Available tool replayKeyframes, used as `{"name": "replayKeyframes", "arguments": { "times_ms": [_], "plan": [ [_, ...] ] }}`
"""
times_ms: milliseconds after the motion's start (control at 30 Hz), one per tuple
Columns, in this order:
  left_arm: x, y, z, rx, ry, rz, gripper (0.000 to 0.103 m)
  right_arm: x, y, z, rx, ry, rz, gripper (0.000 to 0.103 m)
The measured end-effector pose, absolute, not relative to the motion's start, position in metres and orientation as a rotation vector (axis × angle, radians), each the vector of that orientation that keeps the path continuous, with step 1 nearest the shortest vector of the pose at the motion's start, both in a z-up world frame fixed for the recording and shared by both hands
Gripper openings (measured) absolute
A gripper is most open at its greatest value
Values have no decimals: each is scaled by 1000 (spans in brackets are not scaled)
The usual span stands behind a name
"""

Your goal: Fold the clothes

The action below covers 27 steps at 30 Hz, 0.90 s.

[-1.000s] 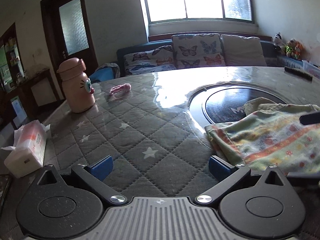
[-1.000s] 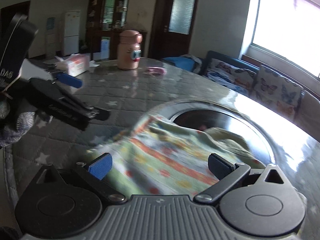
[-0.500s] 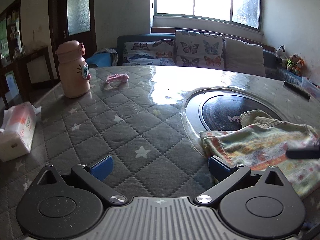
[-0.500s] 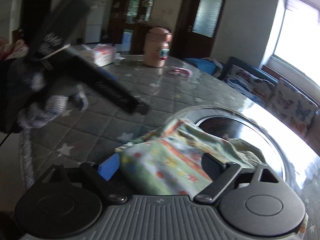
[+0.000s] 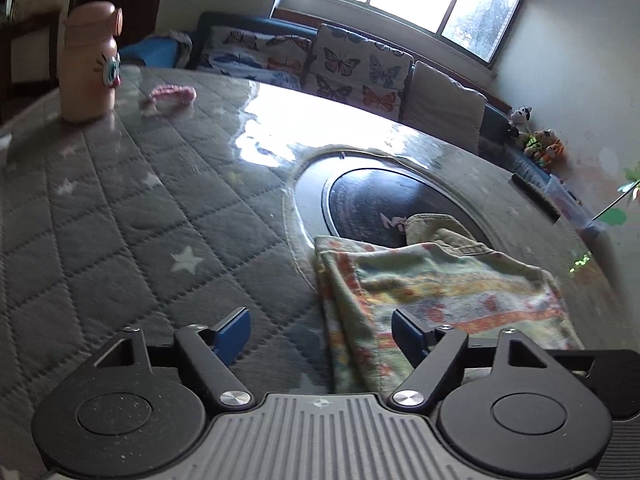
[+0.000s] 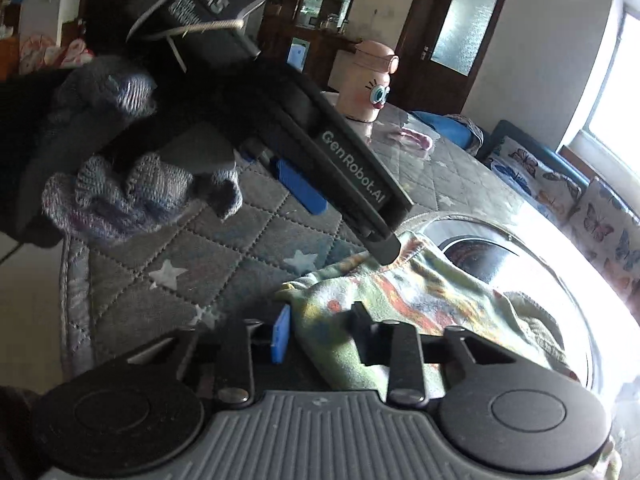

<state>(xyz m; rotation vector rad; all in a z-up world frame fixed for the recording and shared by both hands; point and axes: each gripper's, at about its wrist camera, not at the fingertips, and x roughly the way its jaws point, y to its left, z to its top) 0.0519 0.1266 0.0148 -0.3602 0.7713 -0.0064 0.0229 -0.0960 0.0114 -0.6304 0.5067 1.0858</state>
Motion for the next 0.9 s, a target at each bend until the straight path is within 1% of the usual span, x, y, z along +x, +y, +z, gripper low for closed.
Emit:
{"name": "replayKeyframes", "arguments": {
  "times_ms": [67,167,367,467,533,567,600,633,667,700,767,800,900],
  "plan": [
    [54,127,14,-401,782,-26,74,26,-100,17,-583,522,1094,19],
    [58,126,14,-463,799,-62,72,29,-107,25,-524,525,1098,15],
    [69,121,12,-564,828,-96,67,33,-127,39,-428,516,1093,12],
    [75,120,10,-618,841,-113,62,34,-137,43,-392,511,1092,11],
    [79,119,7,-649,849,-123,48,35,-142,44,-375,513,1095,11],
    [81,118,5,-663,854,-126,44,36,-144,44,-367,513,1096,11],
    [83,118,3,-677,862,-126,32,37,-147,44,-359,514,1098,11],
    [85,118,0,-690,867,-125,24,37,-148,44,-356,518,1100,11],
    [86,119,-1,-699,869,-124,24,37,-150,43,-351,523,1102,12],
    [86,119,-2,-702,869,-121,20,38,-152,43,-343,529,1105,13],
    [86,120,-3,-700,870,-117,16,39,-160,44,-321,543,1103,21],
    [86,121,-3,-698,871,-115,14,39,-166,45,-306,550,1096,23],
    [85,121,-3,-690,869,-115,13,46,-187,44,-262,575,1043,23]
  ]
}}
